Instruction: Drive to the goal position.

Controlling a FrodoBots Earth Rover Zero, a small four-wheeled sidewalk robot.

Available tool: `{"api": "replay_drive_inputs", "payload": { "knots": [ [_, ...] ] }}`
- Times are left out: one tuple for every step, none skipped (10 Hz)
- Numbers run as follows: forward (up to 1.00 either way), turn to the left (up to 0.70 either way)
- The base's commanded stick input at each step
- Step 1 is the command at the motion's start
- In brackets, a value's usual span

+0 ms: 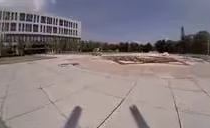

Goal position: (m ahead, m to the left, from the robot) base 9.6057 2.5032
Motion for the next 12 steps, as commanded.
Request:
{"api": "replay_drive_inputs", "payload": {
  "knots": [
    [0.7,0.02],
    [0.7,0.02],
    [0.7,0.02],
    [0.7,0.11],
    [0.7,0.26],
    [0.7,0.37],
    [0.7,0.09],
    [0.7,0.02],
    [0.7,0.02],
    [0.7,0.02],
    [0.7,0.02],
    [0.7,0.02]
  ]
}}
